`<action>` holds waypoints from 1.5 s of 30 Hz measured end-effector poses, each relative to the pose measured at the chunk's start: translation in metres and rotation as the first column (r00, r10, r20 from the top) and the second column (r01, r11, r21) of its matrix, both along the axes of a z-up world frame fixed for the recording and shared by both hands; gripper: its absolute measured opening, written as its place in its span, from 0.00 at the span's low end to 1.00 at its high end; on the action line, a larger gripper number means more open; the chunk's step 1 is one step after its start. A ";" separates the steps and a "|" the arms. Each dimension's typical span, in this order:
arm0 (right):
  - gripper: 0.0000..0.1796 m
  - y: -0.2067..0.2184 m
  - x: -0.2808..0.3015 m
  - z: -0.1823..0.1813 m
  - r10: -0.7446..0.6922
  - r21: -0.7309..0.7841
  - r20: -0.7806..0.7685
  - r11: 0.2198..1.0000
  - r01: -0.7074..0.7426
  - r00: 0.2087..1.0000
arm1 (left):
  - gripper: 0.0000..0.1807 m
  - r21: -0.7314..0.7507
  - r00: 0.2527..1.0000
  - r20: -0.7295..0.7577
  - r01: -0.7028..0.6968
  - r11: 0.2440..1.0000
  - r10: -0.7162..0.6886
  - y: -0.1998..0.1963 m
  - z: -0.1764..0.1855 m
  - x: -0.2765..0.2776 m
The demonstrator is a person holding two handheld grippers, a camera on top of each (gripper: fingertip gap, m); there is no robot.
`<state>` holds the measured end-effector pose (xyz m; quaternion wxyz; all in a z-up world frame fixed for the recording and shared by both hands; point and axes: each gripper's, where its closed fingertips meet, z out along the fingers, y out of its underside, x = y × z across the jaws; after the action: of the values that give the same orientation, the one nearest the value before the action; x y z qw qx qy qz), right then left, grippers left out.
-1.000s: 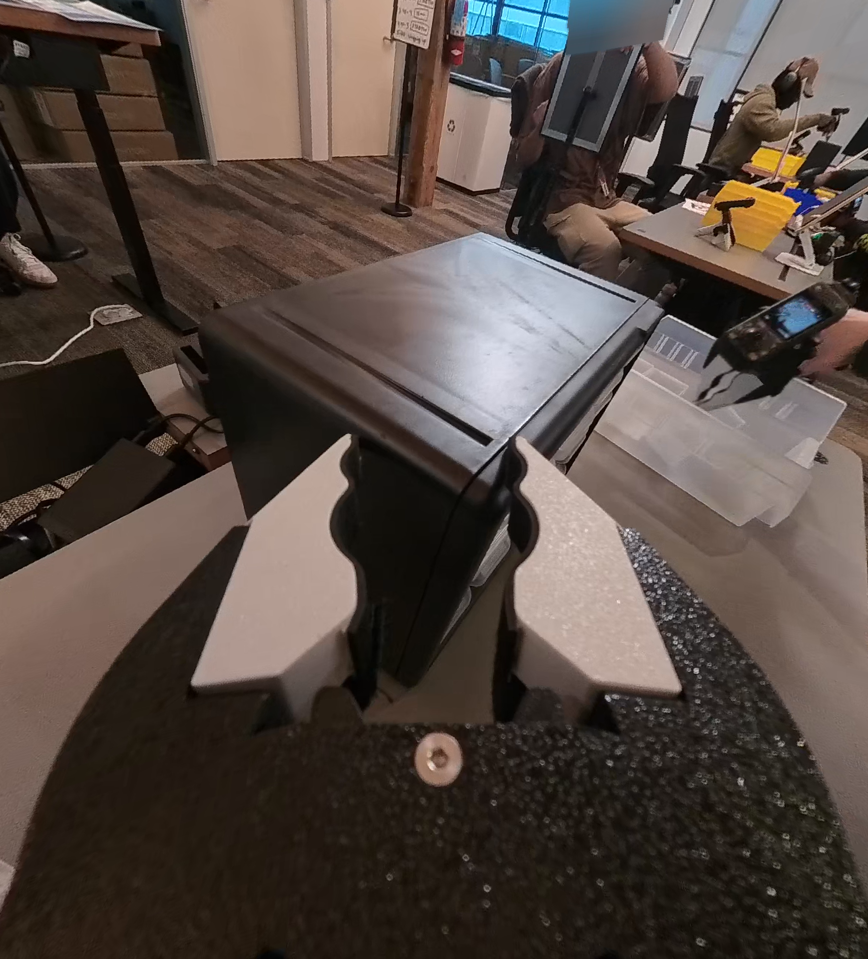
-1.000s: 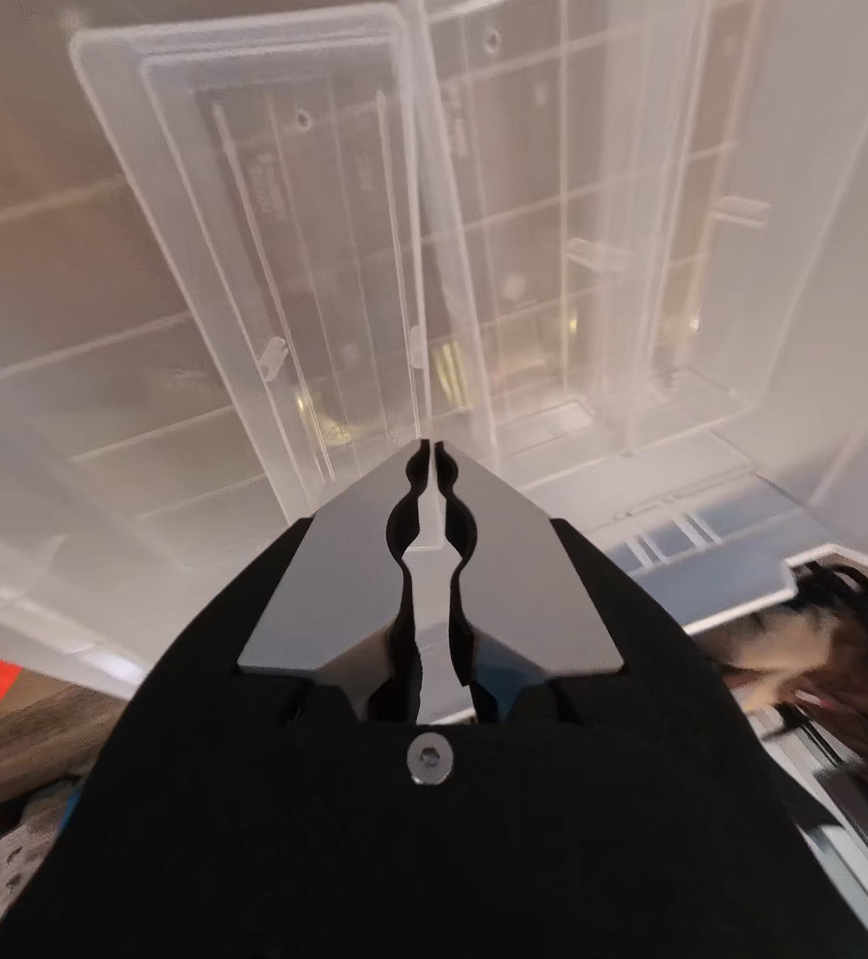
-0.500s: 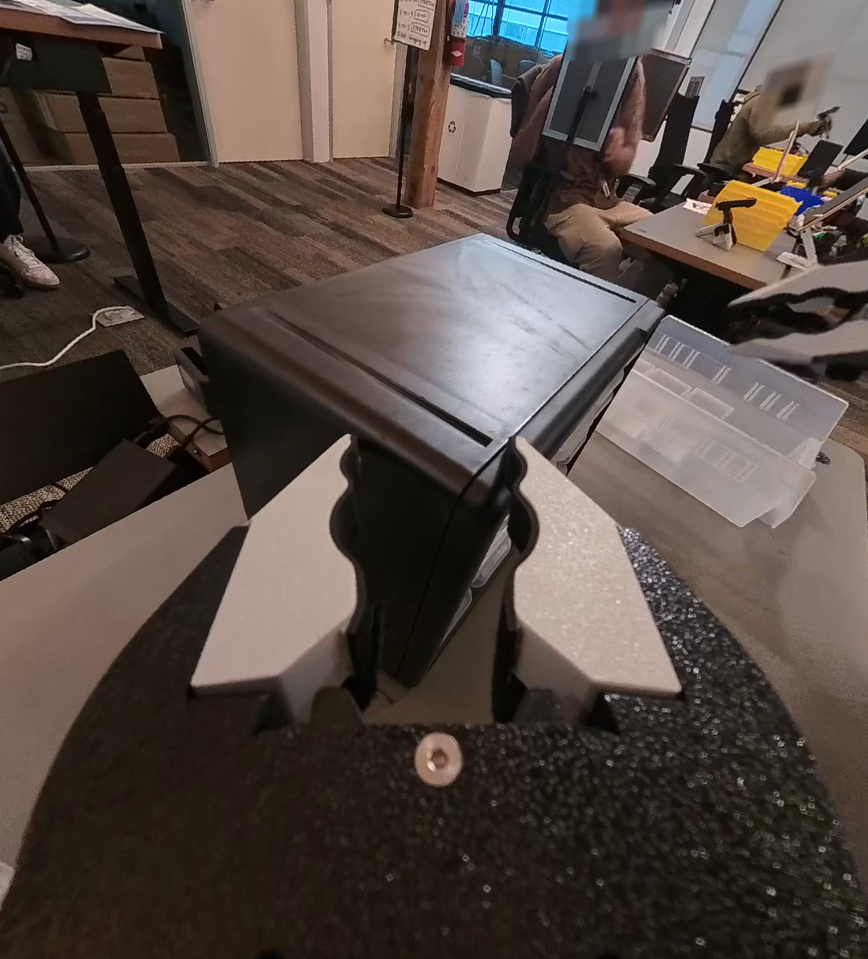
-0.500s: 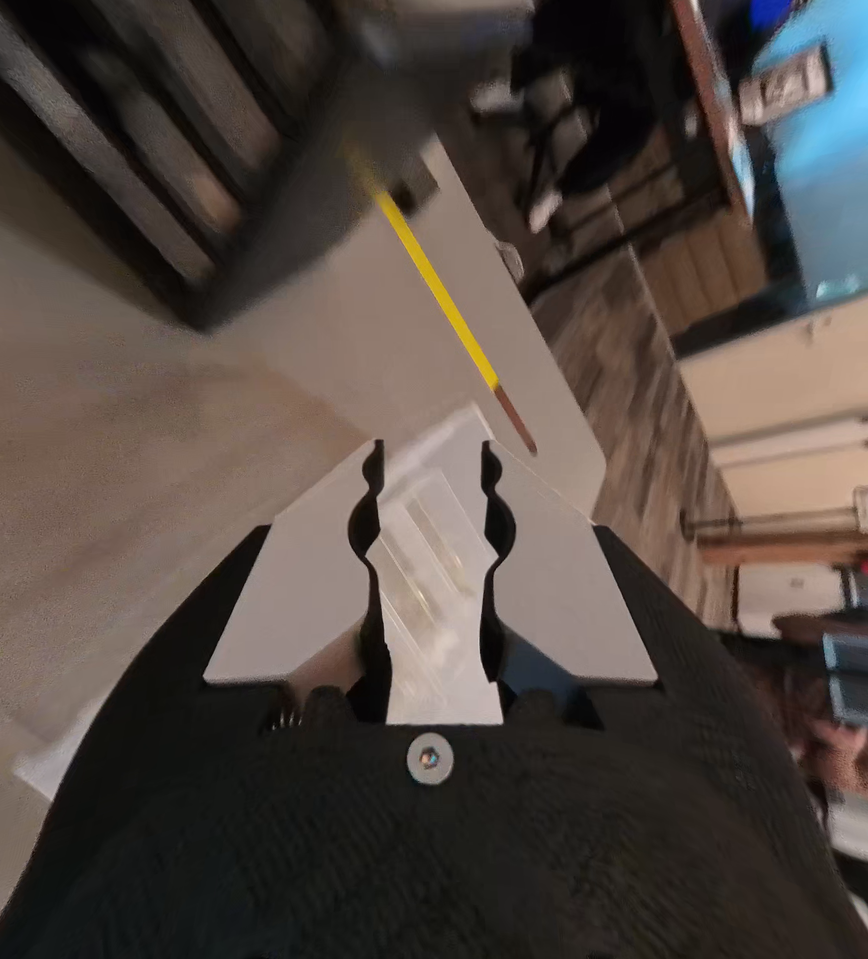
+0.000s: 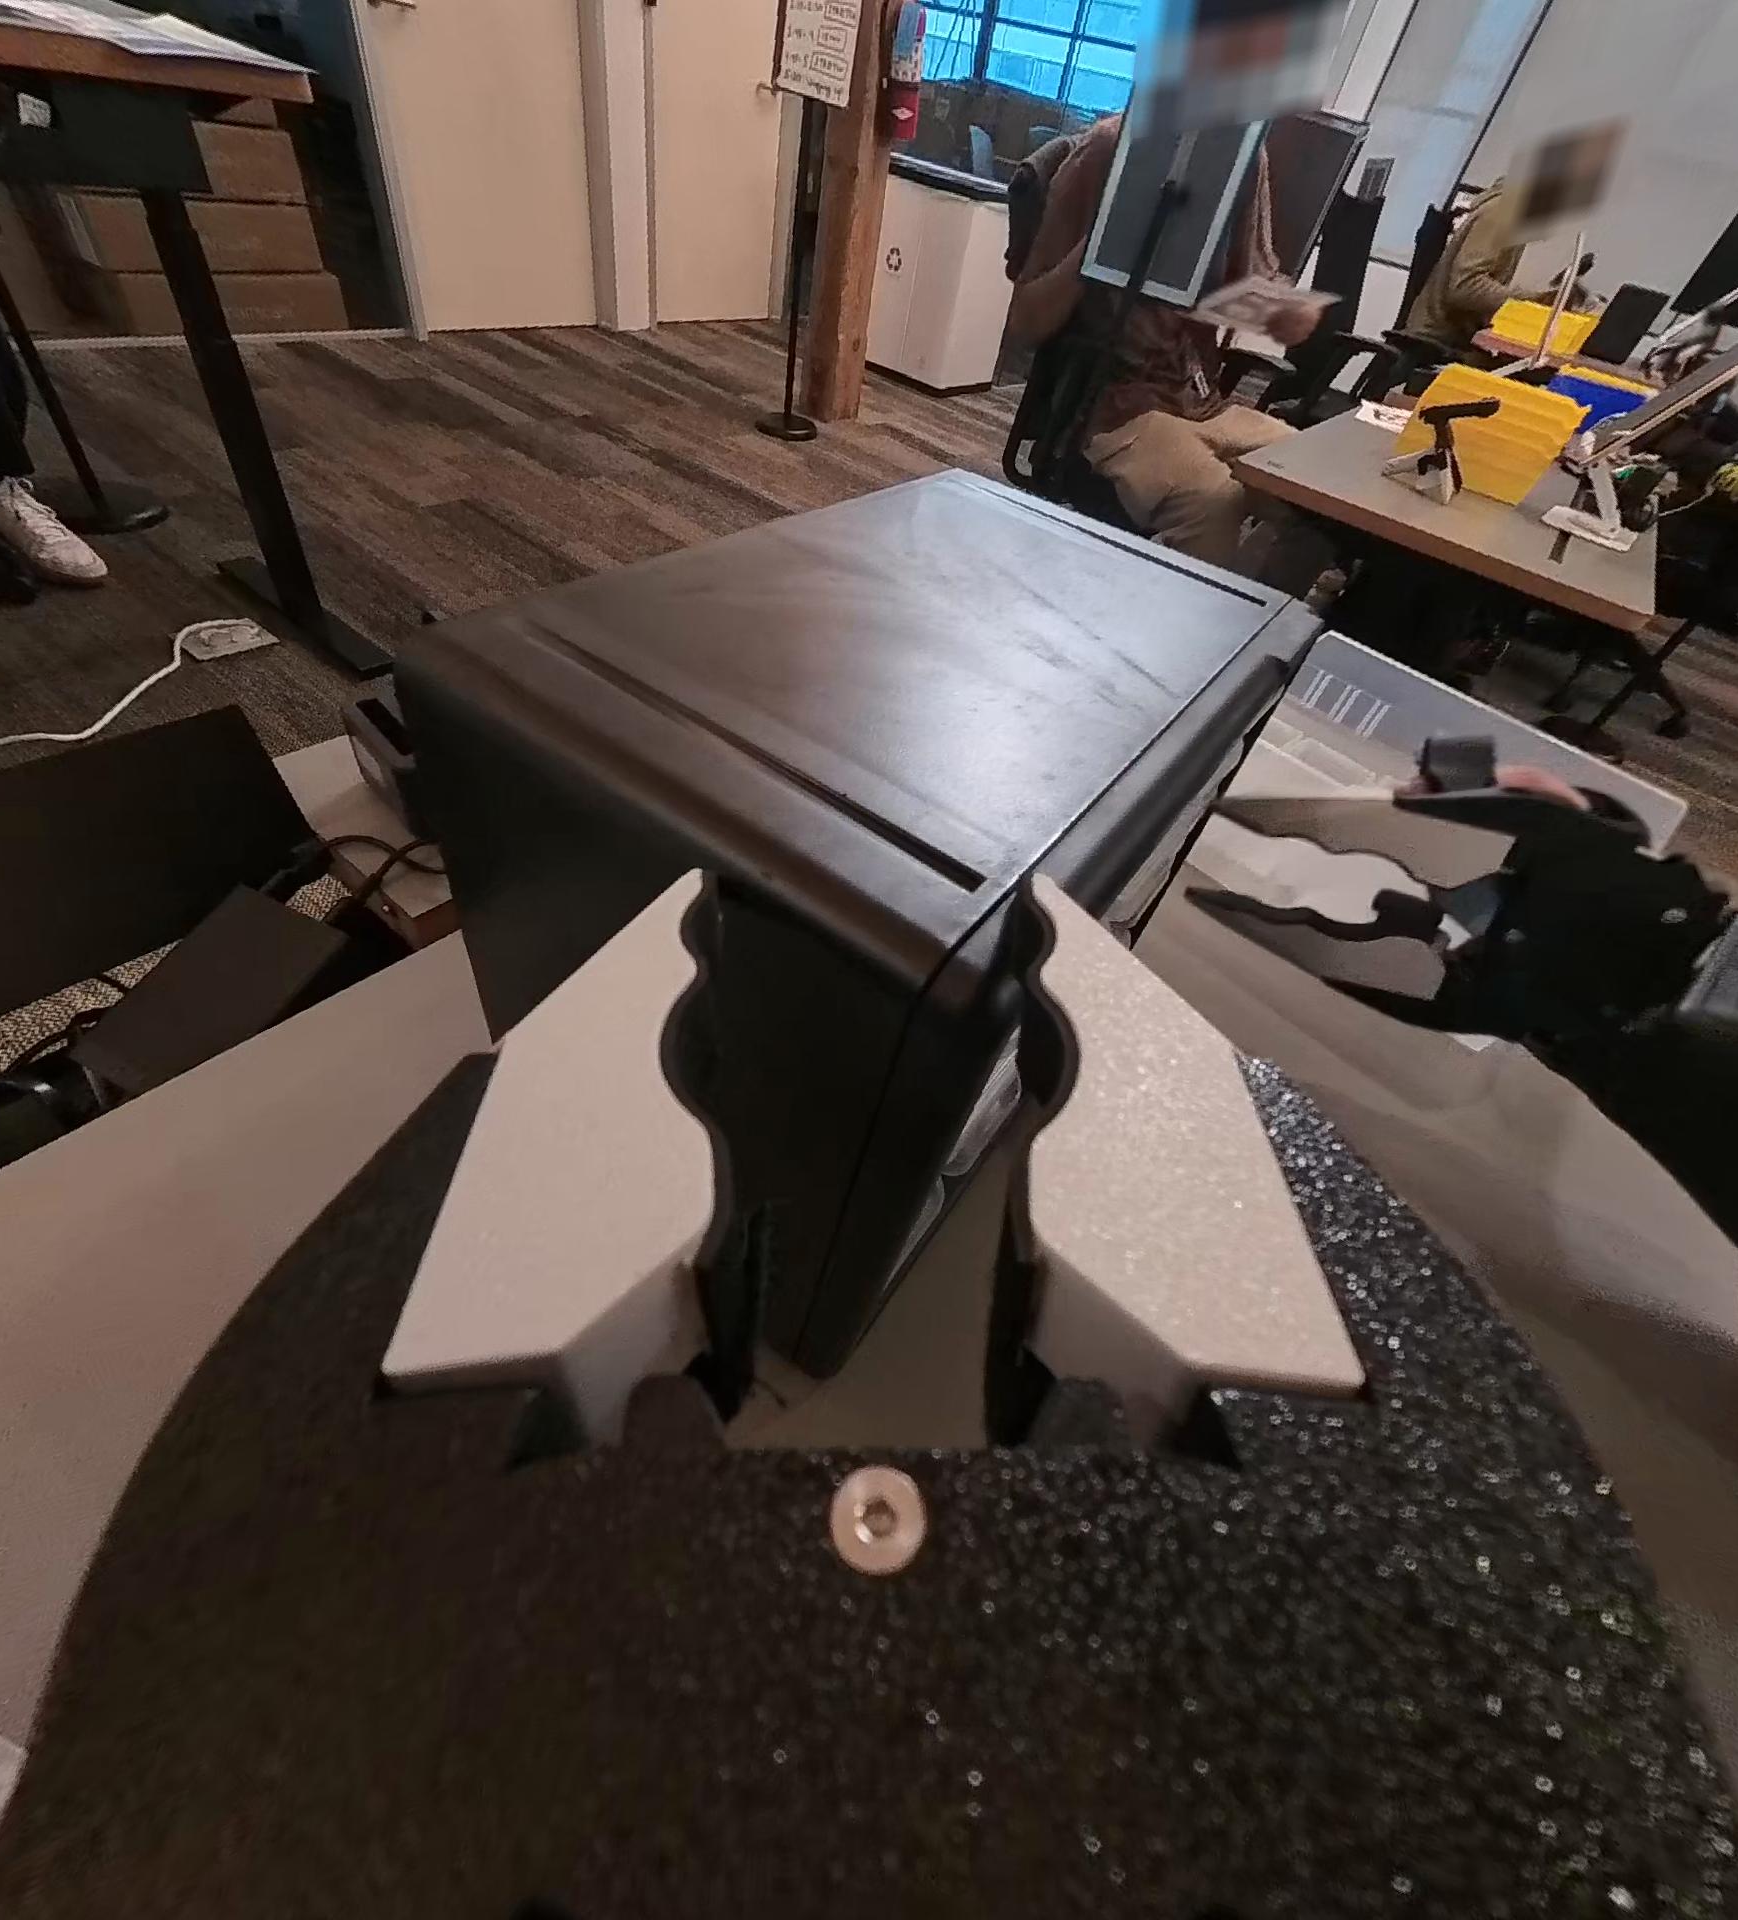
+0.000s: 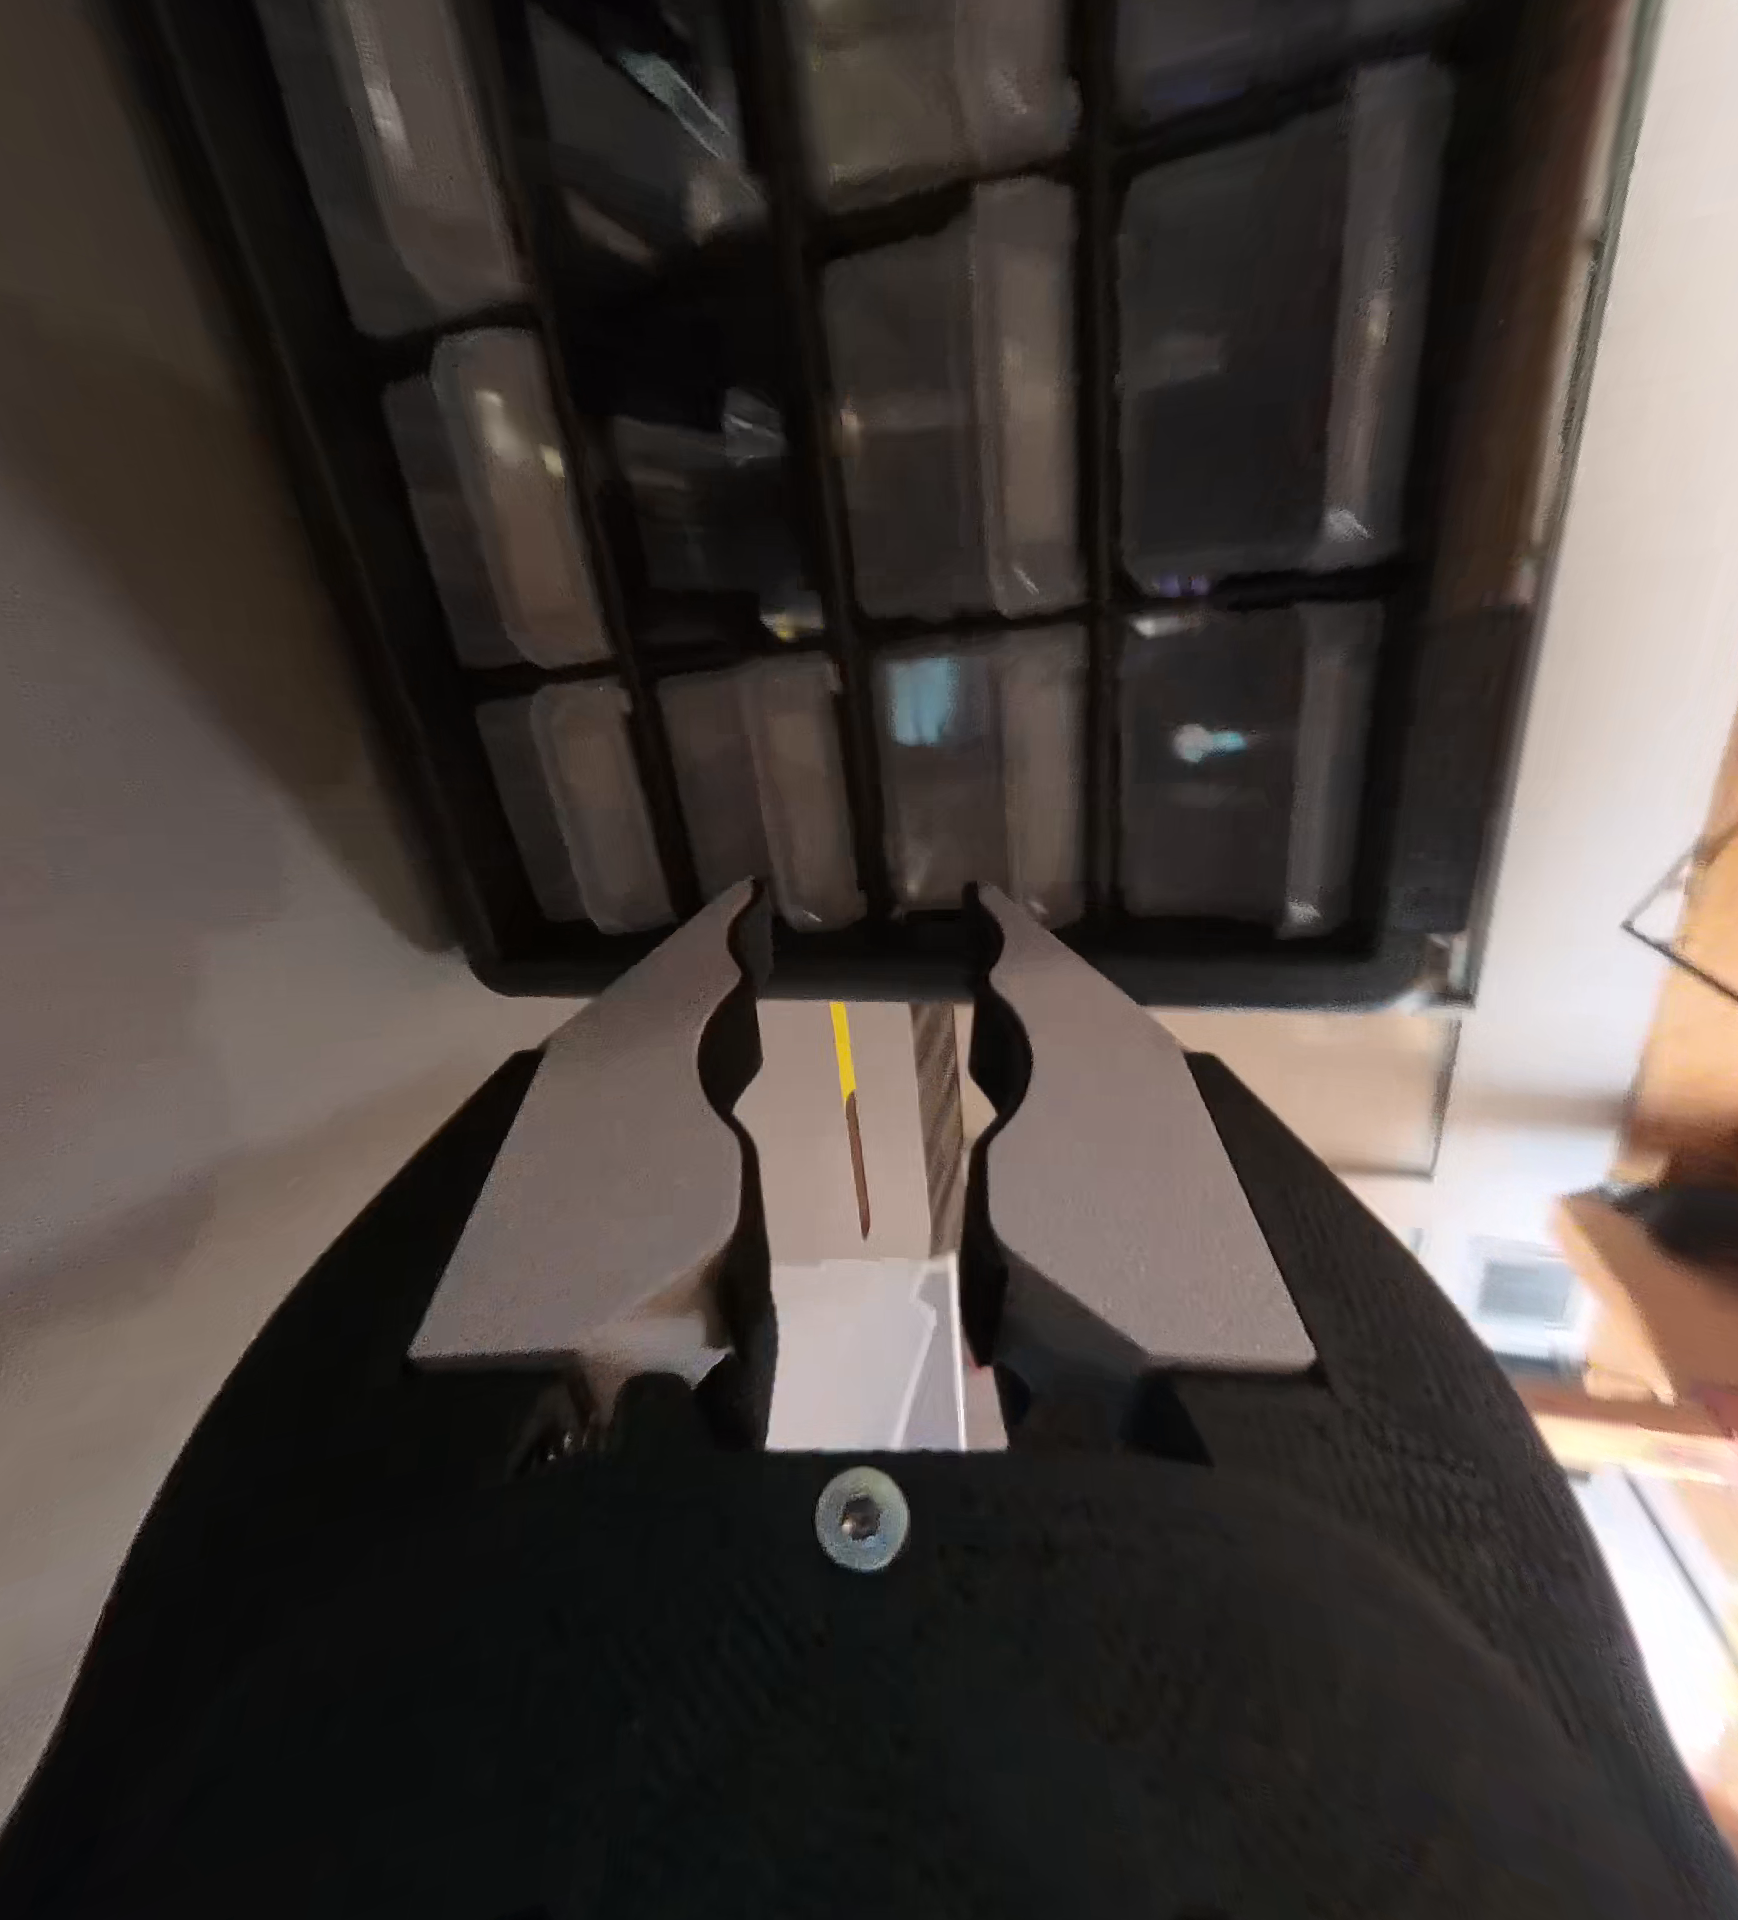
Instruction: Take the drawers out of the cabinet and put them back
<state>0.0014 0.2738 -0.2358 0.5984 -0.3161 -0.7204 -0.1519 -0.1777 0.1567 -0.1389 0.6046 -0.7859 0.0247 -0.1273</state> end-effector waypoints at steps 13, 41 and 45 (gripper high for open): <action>0.03 -0.006 -0.011 -0.018 -0.017 0.273 0.018 0.962 0.011 1.000 | 0.30 0.000 1.000 -0.001 0.001 1.000 -0.001 0.000 0.000 0.000; 0.20 -0.007 0.026 -0.015 -0.527 -0.946 -0.016 0.284 0.158 0.849 | 0.30 -0.001 1.000 0.001 0.000 1.000 0.000 0.000 0.000 0.000; 0.16 -0.007 0.024 -0.032 -0.553 -0.945 0.082 0.221 0.241 0.829 | 0.30 0.000 1.000 0.001 0.001 1.000 -0.001 0.000 0.000 0.000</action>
<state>0.0252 0.2671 -0.2677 0.3406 -0.7898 -0.4767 0.1816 -0.1774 0.1565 -0.1391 0.6044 -0.7860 0.0249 -0.1280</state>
